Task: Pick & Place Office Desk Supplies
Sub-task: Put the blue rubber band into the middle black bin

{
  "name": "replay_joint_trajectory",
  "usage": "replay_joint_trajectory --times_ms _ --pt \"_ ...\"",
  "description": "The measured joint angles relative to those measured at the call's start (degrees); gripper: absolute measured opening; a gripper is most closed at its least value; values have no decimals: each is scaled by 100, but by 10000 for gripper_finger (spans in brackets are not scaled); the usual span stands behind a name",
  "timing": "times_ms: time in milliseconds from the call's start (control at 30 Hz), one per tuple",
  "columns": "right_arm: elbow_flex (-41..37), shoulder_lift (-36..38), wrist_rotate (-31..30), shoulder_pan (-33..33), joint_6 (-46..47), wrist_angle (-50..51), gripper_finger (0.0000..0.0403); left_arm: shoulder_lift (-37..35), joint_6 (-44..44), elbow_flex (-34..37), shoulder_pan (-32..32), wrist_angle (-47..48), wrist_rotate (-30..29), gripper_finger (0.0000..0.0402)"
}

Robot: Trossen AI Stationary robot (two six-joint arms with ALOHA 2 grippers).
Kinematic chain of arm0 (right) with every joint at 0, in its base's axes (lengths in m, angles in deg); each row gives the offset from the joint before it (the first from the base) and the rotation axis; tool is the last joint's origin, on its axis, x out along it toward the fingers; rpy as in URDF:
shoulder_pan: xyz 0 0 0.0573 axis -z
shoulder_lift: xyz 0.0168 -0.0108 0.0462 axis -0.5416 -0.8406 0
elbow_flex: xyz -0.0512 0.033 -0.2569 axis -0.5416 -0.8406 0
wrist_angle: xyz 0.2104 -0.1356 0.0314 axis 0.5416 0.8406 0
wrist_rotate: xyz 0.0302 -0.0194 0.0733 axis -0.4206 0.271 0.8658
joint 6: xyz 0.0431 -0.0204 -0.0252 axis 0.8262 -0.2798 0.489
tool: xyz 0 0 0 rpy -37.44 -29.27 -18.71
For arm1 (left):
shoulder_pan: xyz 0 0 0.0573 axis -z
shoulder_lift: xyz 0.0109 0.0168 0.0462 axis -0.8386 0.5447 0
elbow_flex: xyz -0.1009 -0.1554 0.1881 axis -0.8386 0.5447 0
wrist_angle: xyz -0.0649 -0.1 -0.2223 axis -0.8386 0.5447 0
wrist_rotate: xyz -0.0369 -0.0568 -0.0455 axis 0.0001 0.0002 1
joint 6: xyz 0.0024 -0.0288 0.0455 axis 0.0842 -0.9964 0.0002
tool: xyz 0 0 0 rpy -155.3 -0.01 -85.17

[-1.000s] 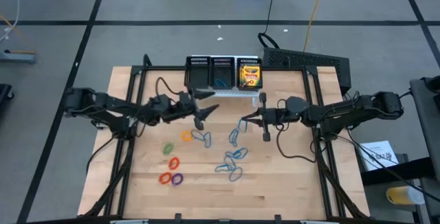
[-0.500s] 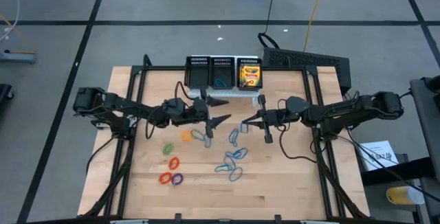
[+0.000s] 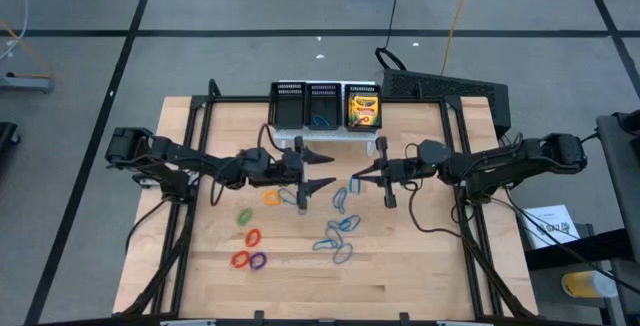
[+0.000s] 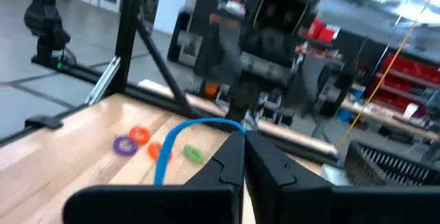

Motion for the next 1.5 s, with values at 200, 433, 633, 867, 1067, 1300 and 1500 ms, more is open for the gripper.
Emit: replay_joint_trajectory --times_ms 200,433,633,867,1067,1300,1500 --pt "0 2 -14 -2 -98 -97 0 8 -160 7 97 208 255 255" --pt "-2 2 -14 -2 -196 -132 0 491 -434 -55 145 -25 259 255" --pt "-19 2 -55 39 -258 -172 0 797 -434 -353 205 -208 265 255" --pt "-28 2 -148 37 -277 -203 0 1223 -262 -865 248 -166 473 255" --pt "-31 2 -145 26 -283 -199 0 1356 -252 -992 236 -134 455 255" --pt "-31 2 -143 26 -301 -198 0 1349 -234 -992 236 -144 455 254" --pt "-31 2 -143 26 -301 -174 0 1349 -143 -992 236 -146 556 199"
